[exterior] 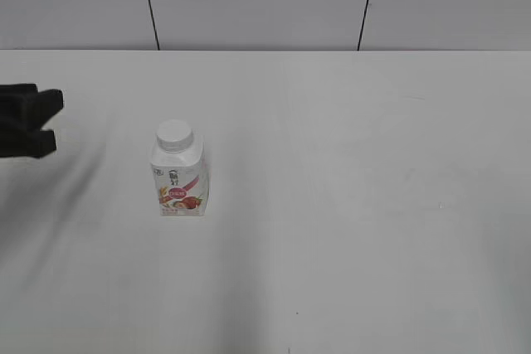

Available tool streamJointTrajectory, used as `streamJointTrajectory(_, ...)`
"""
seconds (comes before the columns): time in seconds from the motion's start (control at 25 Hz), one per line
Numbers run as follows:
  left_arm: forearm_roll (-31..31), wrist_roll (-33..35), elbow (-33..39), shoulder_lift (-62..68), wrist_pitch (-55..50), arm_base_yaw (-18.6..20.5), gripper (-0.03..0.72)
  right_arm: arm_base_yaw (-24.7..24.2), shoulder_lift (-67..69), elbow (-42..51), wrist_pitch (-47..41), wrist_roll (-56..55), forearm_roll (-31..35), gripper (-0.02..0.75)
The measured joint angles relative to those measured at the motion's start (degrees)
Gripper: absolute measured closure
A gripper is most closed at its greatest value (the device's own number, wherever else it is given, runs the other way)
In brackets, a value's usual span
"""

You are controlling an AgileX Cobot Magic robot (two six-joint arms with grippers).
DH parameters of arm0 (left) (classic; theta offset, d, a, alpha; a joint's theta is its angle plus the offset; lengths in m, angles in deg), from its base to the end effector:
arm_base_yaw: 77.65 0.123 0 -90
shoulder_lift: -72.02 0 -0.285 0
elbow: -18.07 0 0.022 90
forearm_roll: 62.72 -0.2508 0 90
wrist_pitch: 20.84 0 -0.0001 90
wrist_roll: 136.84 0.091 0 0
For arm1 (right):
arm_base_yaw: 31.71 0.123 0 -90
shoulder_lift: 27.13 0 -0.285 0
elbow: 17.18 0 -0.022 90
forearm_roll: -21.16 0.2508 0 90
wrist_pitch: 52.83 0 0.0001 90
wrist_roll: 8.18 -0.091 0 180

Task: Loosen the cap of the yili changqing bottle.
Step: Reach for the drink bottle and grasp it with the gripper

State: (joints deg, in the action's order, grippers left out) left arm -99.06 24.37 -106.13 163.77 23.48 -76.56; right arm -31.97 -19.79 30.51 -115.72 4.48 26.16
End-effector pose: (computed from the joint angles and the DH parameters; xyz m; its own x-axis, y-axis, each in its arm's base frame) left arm 0.2407 -0.0331 0.1805 -0.2692 0.1368 -0.9533 0.4203 0.9073 0.0115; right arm -0.0095 0.0071 0.2787 -0.4477 -0.1776 -0.8764 -0.1471 0.9814 -0.1237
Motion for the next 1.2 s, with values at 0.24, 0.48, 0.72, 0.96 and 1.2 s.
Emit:
streamJointTrajectory(0.24, -15.00, -0.95, 0.00, 7.78, 6.74, 5.09, 0.447, 0.00, 0.00, 0.00, 0.00, 0.00, 0.00, 0.172)
streamJointTrajectory(0.48, -24.19, -8.59, -2.88, 15.14, 7.93, 6.31, 0.299, 0.00, 0.00, 0.00, 0.00, 0.00, 0.00, 0.172)
streamJointTrajectory(0.72, -33.37, -16.27, -8.05, 18.52, 9.07, 6.31, 0.118, 0.00, 0.00, 0.00, 0.00, 0.00, 0.00, 0.172)
streamJointTrajectory(0.96, -41.89, -16.77, -10.61, 18.52, 8.20, 6.31, 0.106, 0.00, 0.00, 0.00, 0.00, 0.00, 0.00, 0.172)
streamJointTrajectory(1.2, -48.64, -16.77, -13.78, 18.52, 3.54, 6.31, 0.105, 0.00, 0.00, 0.00, 0.00, 0.00, 0.00, 0.172)
